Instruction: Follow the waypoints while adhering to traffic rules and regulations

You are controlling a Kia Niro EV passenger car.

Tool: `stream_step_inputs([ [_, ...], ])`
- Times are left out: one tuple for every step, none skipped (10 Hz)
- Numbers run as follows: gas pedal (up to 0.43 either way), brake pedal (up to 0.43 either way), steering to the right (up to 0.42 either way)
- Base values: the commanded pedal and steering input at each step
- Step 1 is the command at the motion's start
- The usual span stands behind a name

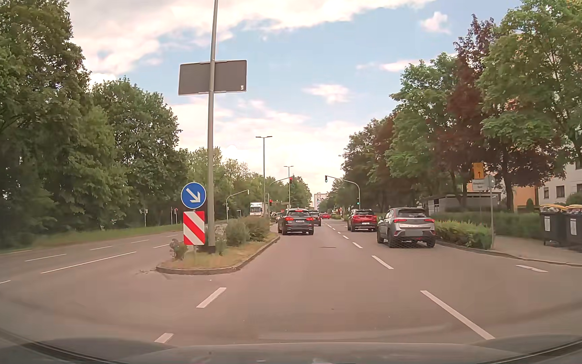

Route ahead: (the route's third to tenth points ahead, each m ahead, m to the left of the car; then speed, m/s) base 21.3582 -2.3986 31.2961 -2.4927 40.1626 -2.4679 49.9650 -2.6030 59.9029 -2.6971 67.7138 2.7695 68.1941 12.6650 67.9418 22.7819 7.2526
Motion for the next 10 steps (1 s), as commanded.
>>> stream_step_inputs([
  [0.079,0.018,0.0],
  [0.067,0.018,0.0],
  [0.067,0.018,0.0],
  [0.047,0.018,0.0],
  [0.047,0.024,0.0],
  [0.0,0.018,0.0],
  [0.0,0.018,0.0],
  [0.0,0.018,-0.001],
  [0.0,0.018,-0.005],
  [0.0,0.03,-0.005],
])
